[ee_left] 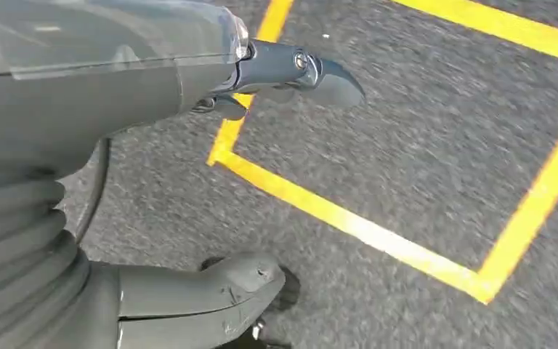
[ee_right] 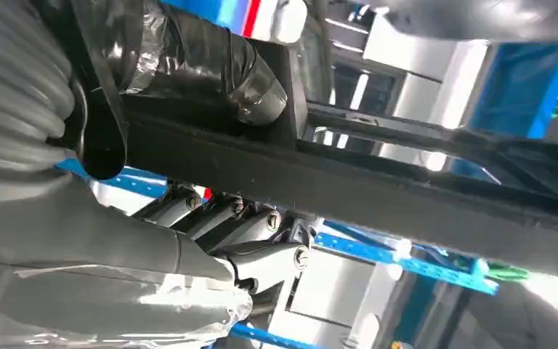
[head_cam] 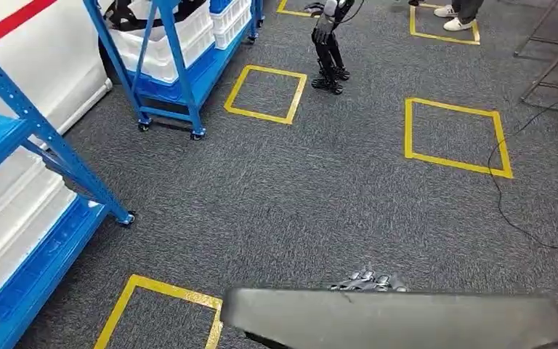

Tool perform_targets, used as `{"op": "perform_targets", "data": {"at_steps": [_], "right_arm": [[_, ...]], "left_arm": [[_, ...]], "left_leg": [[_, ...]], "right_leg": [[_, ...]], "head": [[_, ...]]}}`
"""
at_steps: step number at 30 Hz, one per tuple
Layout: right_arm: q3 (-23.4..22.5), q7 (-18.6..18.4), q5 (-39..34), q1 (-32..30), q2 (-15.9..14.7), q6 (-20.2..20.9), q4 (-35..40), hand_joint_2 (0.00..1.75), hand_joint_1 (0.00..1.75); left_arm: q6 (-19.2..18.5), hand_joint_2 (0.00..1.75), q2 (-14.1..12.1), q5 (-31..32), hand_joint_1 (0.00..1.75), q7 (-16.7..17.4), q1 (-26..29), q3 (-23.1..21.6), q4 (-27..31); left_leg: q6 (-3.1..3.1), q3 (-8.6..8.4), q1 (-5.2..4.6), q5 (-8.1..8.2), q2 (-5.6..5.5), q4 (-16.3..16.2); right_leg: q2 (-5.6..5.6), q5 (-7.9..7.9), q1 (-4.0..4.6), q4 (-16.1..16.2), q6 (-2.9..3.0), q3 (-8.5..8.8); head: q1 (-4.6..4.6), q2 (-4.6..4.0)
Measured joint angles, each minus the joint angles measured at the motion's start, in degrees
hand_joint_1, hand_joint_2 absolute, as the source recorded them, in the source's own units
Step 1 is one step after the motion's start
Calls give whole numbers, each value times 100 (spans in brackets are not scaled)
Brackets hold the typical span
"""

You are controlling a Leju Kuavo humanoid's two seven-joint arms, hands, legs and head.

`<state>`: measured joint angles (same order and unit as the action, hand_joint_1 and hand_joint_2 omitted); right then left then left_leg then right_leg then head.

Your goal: Take the parts from the cabinet and place them on the table.

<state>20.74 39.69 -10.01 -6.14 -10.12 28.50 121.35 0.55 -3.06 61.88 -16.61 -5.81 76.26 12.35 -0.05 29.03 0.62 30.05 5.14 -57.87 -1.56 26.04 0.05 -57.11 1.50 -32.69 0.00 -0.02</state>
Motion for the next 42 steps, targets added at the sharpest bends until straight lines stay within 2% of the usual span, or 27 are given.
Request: {"op": "perform_targets", "data": {"at_steps": [2,4,5,6,8,9,10,14,15,16,17,19,21,24,25,26,29,30,32,33,35,36,37,39,40,41,42], "right_arm": [[143,18,-22,127,86,2,24,175,143],[277,29,-11,147,170,-50,27,175,143],[350,31,2,147,199,-87,26,175,143],[415,31,7,146,225,-105,26,175,143],[556,33,28,151,273,-162,26,175,143],[647,33,42,161,297,-194,24,175,143],[723,33,39,191,313,-210,20,175,143],[921,31,-35,250,363,-295,18,175,143],[949,26,-39,264,365,-295,18,175,143],[966,26,-48,296,367,-304,22,175,143],[986,5,-77,336,374,-317,22,175,143],[1023,-39,-177,374,376,-380,20,175,143],[1030,-85,-240,386,376,-415,18,175,143],[1030,-126,-304,418,376,-450,24,175,143],[1028,-142,-313,435,376,-455,33,175,143],[1025,-168,-321,455,374,-446,35,175,143],[964,-177,-387,446,363,-347,40,175,143],[938,-177,-402,447,361,-326,44,175,143],[925,-175,-428,462,359,-302,35,175,143],[920,-175,-450,474,361,-269,33,175,143],[903,-177,-461,466,361,-232,22,175,143],[886,-179,-465,468,361,-203,22,175,143],[870,-181,-468,470,361,-177,24,175,143],[850,-188,-468,483,361,-164,26,175,143],[844,-188,-470,490,361,-164,29,175,143],[829,-188,-474,506,361,-164,35,175,143],[824,-203,-474,506,361,-164,42,175,143]], "left_arm": [[66,175,-2,0,0,46,24,2,0],[105,175,-11,13,0,127,62,4,-2],[107,175,-11,41,0,155,74,4,-2],[107,175,-9,57,0,175,75,4,-2],[133,175,-11,74,0,225,71,4,-2],[142,175,-11,72,0,238,77,4,-2],[136,175,-6,68,0,262,79,4,-2],[79,175,-2,4,0,330,42,7,-2],[79,175,-2,4,0,330,30,7,-2],[74,175,0,2,0,330,32,7,-2],[70,175,0,-7,0,354,51,9,-2],[107,175,0,-13,0,431,82,15,-2],[194,175,9,-11,0,420,74,15,-2],[151,175,74,0,0,315,49,15,-2],[120,175,118,13,0,236,51,13,-2],[67,175,171,22,0,170,58,11,-4],[-182,175,217,-11,0,105,49,11,-4],[-228,175,227,-13,0,101,41,11,-4],[-287,175,243,-15,0,85,40,11,-11],[-321,175,245,-28,0,83,65,11,-11],[-359,175,241,-77,0,79,104,13,-9],[-365,175,241,-111,0,79,112,17,-9],[-365,175,241,-118,0,81,111,18,-9],[-374,175,241,-122,0,79,107,18,-9],[-374,175,243,-127,0,79,115,18,-9],[-376,175,258,-127,0,79,114,20,-11],[-376,175,258,-129,0,83,112,20,-11]], "left_leg": [[-29,336,10,409,-419,-704],[-58,773,11,730,-485,-1574],[-65,894,14,713,-485,-1756],[-74,875,25,559,-486,-1646],[-105,508,78,-20,-552,-746],[-138,314,127,-242,-747,-279],[-157,251,127,-163,-1016,-99],[52,222,100,-217,-801,-30],[89,214,111,-236,-721,-14],[133,206,98,-231,-663,-7],[168,207,66,-225,-573,-8],[181,215,28,-215,-411,-11],[195,215,-6,-204,-267,-13],[210,162,-42,-175,-91,-3],[202,137,-38,-170,-42,16],[173,132,-63,-155,17,21],[126,88,-47,-147,199,64],[92,54,-86,-121,234,80],[48,206,-28,113,-300,-309],[20,436,-20,353,-430,-789],[-36,866,8,661,-474,-1619],[-56,954,21,611,-474,-1730],[-80,889,39,423,-475,-1547],[-149,455,98,-149,-571,-594],[-188,286,148,-271,-771,-192],[-188,220,138,-167,-990,-59],[-83,225,122,-175,-931,-79]], "right_leg": [[117,-17,-17,14,60,-6],[271,-15,-14,7,64,-6],[349,-14,-16,-3,64,-8],[422,-8,-23,-16,57,-4],[580,23,-44,-76,11,1],[649,49,-58,-129,-25,-13],[719,80,-23,-195,-75,-65],[952,-5,-74,-125,-216,-127],[789,39,-79,-196,-221,-141],[448,173,-40,-383,-236,-221],[278,406,-41,-775,-253,-420],[199,803,-41,-1641,-262,-847],[191,785,-34,-1915,-228,-981],[50,120,79,-620,-59,-267],[-259,75,183,-161,40,-33],[-335,103,198,-95,84,-14],[-120,73,230,-66,154,-37],[-38,8,173,62,179,52],[55,-60,109,179,176,122],[122,-58,99,177,178,115],[282,-50,87,151,173,106],[367,-39,72,127,156,99],[442,-20,53,95,128,99],[598,51,-8,-23,33,99],[654,94,-25,-89,-15,79],[727,128,-11,-179,-67,23],[786,100,-19,-144,-87,4]], "head": [[-2,0],[-2,0],[-4,0],[-4,0],[-2,0],[-4,0],[-2,0],[-2,0],[-2,0],[2,0],[0,0],[0,0],[0,0],[0,0],[-2,0],[0,0],[-2,0],[-4,0],[-2,0],[-2,0],[-2,0],[-2,0],[-2,0],[-2,0],[-2,0],[-2,0],[-2,0]]}}
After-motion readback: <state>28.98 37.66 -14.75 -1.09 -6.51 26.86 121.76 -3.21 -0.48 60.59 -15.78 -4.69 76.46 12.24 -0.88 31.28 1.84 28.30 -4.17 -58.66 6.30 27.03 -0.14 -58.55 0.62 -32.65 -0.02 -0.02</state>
